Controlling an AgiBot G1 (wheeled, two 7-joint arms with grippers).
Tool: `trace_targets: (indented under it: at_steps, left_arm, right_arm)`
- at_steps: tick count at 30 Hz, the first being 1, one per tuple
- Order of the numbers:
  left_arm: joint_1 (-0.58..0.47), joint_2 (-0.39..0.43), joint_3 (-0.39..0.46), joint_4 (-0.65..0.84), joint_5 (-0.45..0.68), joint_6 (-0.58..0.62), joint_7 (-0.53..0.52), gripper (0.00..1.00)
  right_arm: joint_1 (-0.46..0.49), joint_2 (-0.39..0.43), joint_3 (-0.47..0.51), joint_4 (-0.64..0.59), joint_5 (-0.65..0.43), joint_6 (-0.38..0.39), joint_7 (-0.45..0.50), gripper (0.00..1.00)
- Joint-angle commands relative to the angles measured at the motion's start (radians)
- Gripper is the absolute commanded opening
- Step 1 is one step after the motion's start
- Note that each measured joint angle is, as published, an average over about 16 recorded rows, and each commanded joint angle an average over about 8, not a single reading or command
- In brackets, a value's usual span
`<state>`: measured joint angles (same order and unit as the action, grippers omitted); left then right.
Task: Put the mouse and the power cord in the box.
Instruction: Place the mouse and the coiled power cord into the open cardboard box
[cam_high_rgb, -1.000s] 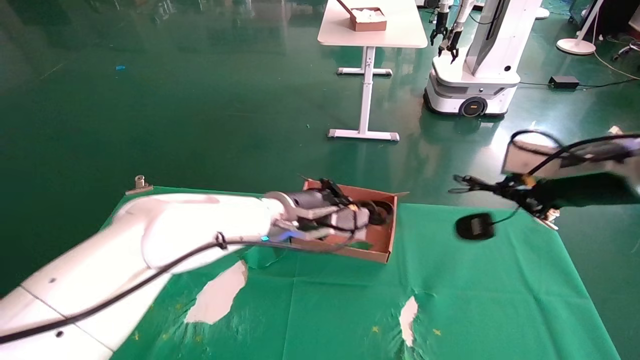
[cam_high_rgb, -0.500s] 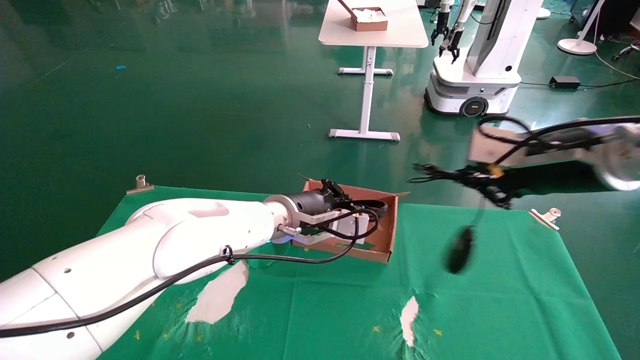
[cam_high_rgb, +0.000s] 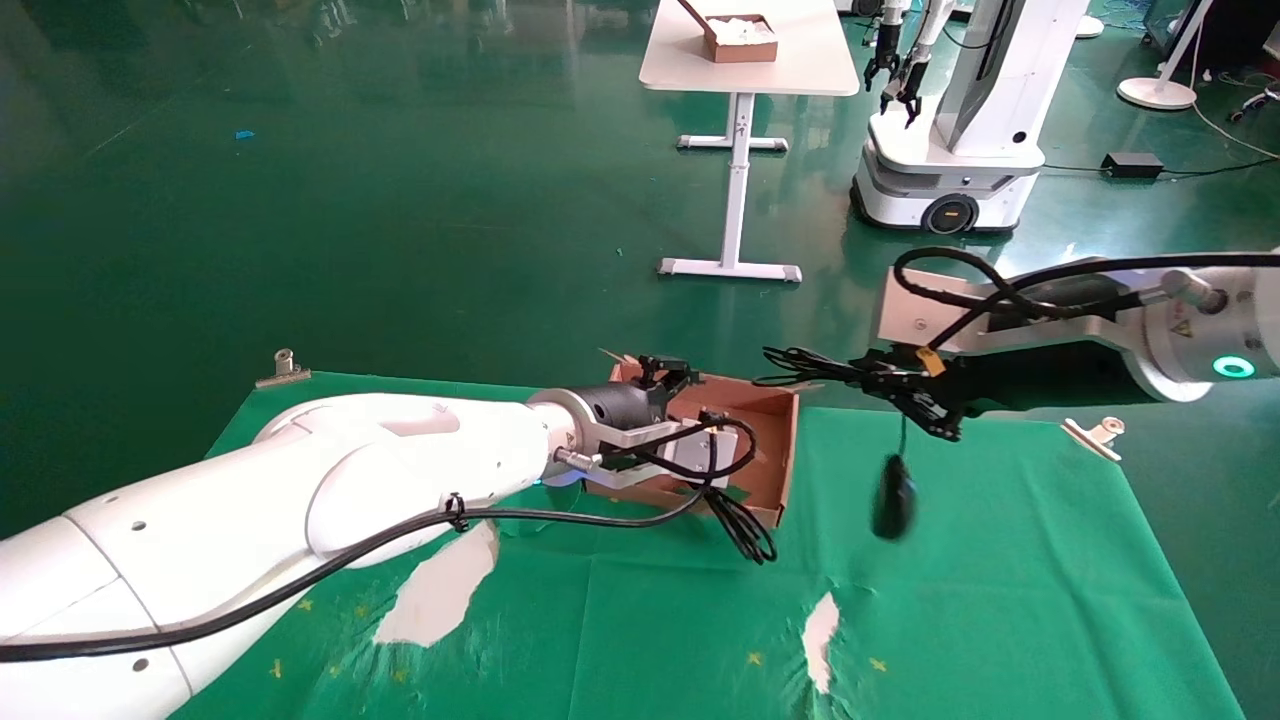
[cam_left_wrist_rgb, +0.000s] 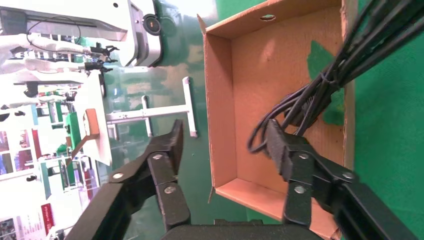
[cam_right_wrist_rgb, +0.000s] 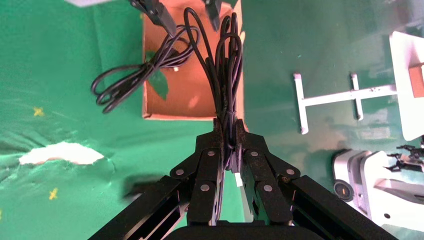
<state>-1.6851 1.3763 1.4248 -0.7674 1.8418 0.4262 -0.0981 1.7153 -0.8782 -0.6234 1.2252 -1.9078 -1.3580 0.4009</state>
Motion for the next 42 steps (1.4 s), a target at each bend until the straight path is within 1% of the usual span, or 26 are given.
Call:
trace_targets:
  at_steps: [1, 4, 7, 12, 15, 17, 21, 25, 26, 27, 30, 33, 34, 35, 42]
  left_arm:
    - [-0.004, 0.000, 0.015, 0.001, -0.010, -0.007, -0.004, 1.00]
    - [-0.011, -0.001, 0.030, 0.008, -0.022, -0.015, -0.009, 1.00]
    - [-0.025, -0.004, 0.036, 0.048, -0.032, -0.028, -0.027, 1.00]
    - [-0.062, -0.025, 0.036, 0.190, -0.030, -0.041, -0.072, 1.00]
    - [-0.081, -0.051, 0.042, 0.262, -0.018, -0.022, -0.091, 1.00]
    - [-0.090, -0.070, 0.049, 0.285, -0.008, -0.001, -0.100, 1.00]
    - [-0.099, -0.100, 0.062, 0.279, 0.013, 0.034, -0.118, 1.00]
    - [-0.102, -0.114, 0.070, 0.252, 0.034, 0.043, -0.147, 1.00]
    - [-0.102, -0.116, 0.072, 0.247, 0.039, 0.043, -0.154, 1.00]
    - [-0.102, -0.117, 0.073, 0.243, 0.043, 0.044, -0.160, 1.00]
    - [-0.104, -0.124, 0.077, 0.233, 0.054, 0.045, -0.176, 1.00]
    - [-0.105, -0.128, 0.080, 0.227, 0.059, 0.047, -0.184, 1.00]
    - [-0.106, -0.129, 0.080, 0.227, 0.060, 0.047, -0.185, 1.00]
    - [-0.106, -0.130, 0.081, 0.225, 0.062, 0.047, -0.186, 1.00]
    - [-0.104, -0.127, 0.080, 0.227, 0.060, 0.047, -0.183, 1.00]
  right_arm:
    - [0.001, 0.005, 0.001, 0.011, -0.003, -0.004, 0.009, 0.00]
    - [0.009, -0.002, 0.001, 0.005, 0.002, -0.005, -0.001, 0.00]
    - [0.016, -0.024, -0.002, -0.016, 0.005, 0.007, -0.027, 0.00]
    - [0.028, -0.095, -0.015, -0.102, -0.015, 0.072, -0.101, 0.00]
    - [0.039, -0.155, -0.025, -0.193, -0.035, 0.135, -0.162, 0.00]
    - [0.048, -0.202, -0.033, -0.268, -0.047, 0.179, -0.209, 0.00]
    - [0.069, -0.305, -0.050, -0.447, -0.066, 0.269, -0.316, 0.00]
    - [0.084, -0.403, -0.069, -0.630, -0.079, 0.350, -0.420, 0.00]
    - [0.086, -0.423, -0.073, -0.667, -0.081, 0.366, -0.442, 0.03]
    - [0.088, -0.438, -0.076, -0.697, -0.083, 0.380, -0.459, 0.13]
    - [0.091, -0.479, -0.084, -0.776, -0.084, 0.417, -0.507, 0.50]
    - [0.092, -0.497, -0.089, -0.811, -0.081, 0.435, -0.527, 0.88]
    - [0.092, -0.500, -0.090, -0.818, -0.080, 0.438, -0.530, 0.98]
    - [0.092, -0.504, -0.091, -0.826, -0.080, 0.442, -0.535, 1.00]
    - [0.092, -0.492, -0.089, -0.805, -0.079, 0.434, -0.523, 1.00]
